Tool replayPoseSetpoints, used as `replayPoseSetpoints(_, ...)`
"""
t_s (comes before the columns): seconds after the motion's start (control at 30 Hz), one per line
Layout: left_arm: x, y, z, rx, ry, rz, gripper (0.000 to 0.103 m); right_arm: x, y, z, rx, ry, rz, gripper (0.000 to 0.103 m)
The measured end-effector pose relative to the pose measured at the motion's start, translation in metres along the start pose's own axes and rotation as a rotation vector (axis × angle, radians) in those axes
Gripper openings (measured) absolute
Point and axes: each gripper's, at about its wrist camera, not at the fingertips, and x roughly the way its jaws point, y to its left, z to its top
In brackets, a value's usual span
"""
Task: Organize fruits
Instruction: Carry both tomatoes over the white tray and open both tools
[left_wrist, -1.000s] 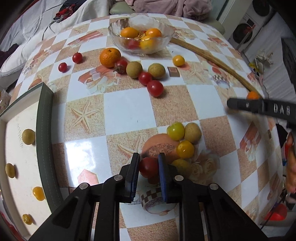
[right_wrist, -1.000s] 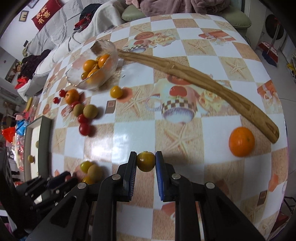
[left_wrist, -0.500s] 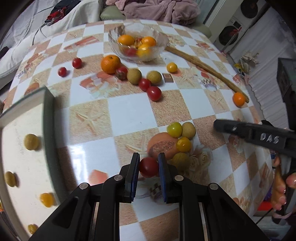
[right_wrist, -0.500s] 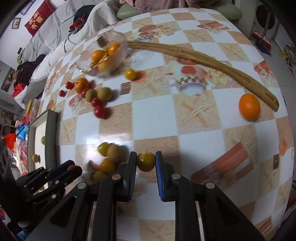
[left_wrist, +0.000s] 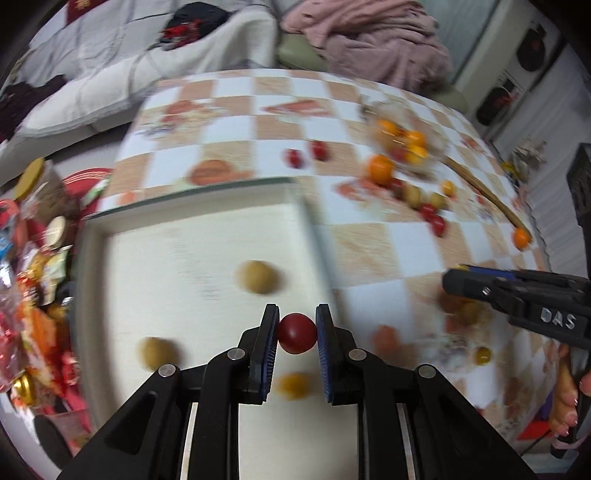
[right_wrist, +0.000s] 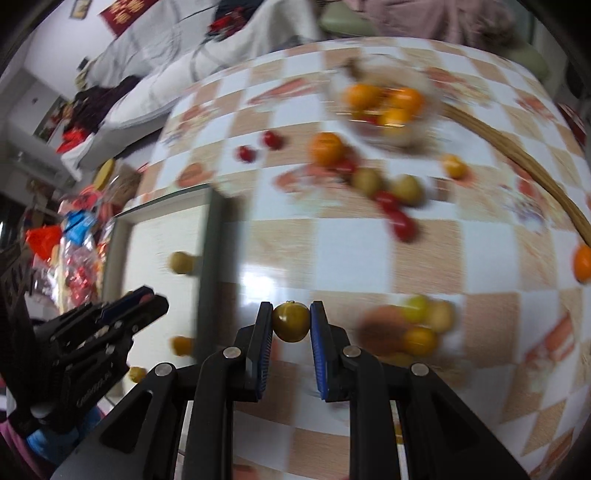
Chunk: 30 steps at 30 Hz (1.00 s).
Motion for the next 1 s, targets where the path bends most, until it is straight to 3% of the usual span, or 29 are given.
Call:
replayPoseSetpoints(0.33, 0.016, 0.081, 0.01, -0.076, -0.006, 0.119, 0.022, 0.044, 0.087, 0.005, -0.149, 0.063, 0.071, 0.022)
replayPoseSetpoints(0.8, 0.04, 0.094, 0.006, -0.023, 0.05, 0.139, 0.025, 0.098, 0.122, -0.009, -0.296, 0.156, -0.014, 0.023)
replayPoseSetpoints(0.87, 0.041, 0.094, 0.006, -0.015, 0.053, 0.122, 0.043, 0.098, 0.127, -0.012, -0.327, 0.148, -0.025, 0.029)
replayPoseSetpoints(0.9, 0.041, 0.093, 0.006, -0.011, 0.052, 0.142, 0.071, 0.098, 0.131, -0.013, -0.345, 0.149, -0.022, 0.04)
replayPoseSetpoints(0.93, 0.039, 0.093, 0.006, -0.009, 0.035, 0.161, 0.08, 0.098, 0.134, -0.014, -0.365, 0.148, -0.032, 0.06)
replayPoseSetpoints(1.0, 0.036, 0.094, 0.007, -0.01, 0.014, 0.156, 0.08, 0.097, 0.14, -0.018, -0.393, 0.142, -0.026, 0.069)
